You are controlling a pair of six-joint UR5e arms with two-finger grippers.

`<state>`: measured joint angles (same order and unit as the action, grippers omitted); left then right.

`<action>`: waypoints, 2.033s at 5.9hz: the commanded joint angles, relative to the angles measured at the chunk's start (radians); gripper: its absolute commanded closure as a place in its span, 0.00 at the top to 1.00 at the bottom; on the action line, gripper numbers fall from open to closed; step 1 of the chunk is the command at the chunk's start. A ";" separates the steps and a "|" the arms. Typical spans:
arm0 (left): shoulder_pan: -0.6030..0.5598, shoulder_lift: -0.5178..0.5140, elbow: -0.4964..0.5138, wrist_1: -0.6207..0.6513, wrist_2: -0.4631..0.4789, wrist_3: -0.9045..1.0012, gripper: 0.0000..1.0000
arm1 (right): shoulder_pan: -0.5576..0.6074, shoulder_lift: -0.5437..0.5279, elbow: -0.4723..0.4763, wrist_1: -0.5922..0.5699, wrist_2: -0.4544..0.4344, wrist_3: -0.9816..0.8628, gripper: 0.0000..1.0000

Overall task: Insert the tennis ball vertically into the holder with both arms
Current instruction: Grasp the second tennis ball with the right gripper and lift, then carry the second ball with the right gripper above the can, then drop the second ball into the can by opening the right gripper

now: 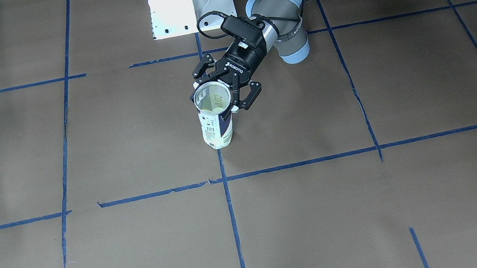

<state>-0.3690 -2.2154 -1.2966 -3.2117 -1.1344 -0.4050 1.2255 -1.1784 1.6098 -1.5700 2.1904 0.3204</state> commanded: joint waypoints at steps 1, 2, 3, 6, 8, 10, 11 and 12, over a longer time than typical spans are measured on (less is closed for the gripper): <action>-0.001 -0.003 0.000 0.001 0.001 0.000 0.84 | -0.125 0.058 0.334 -0.137 0.139 0.447 0.03; 0.001 -0.003 0.000 0.001 0.001 0.000 0.84 | -0.214 0.174 0.352 -0.131 0.134 0.694 0.04; -0.001 -0.001 0.000 0.001 0.001 0.000 0.84 | -0.312 0.269 0.351 -0.130 0.073 0.874 0.07; -0.001 -0.003 0.002 0.001 -0.001 -0.001 0.84 | -0.546 0.430 0.201 0.069 -0.234 1.133 0.08; -0.001 -0.003 0.002 0.001 -0.001 -0.001 0.84 | -0.550 0.445 0.170 0.071 -0.238 1.149 0.11; 0.001 -0.003 0.002 0.001 -0.001 -0.001 0.84 | -0.557 0.442 0.162 0.071 -0.238 1.142 0.36; -0.001 -0.003 0.002 0.001 -0.001 -0.001 0.84 | -0.558 0.441 0.162 0.071 -0.238 1.149 0.78; 0.001 -0.003 0.002 0.001 -0.001 -0.001 0.84 | -0.558 0.439 0.162 0.071 -0.238 1.148 0.99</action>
<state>-0.3689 -2.2181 -1.2947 -3.2106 -1.1351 -0.4065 0.6682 -0.7380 1.7721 -1.4987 1.9528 1.4675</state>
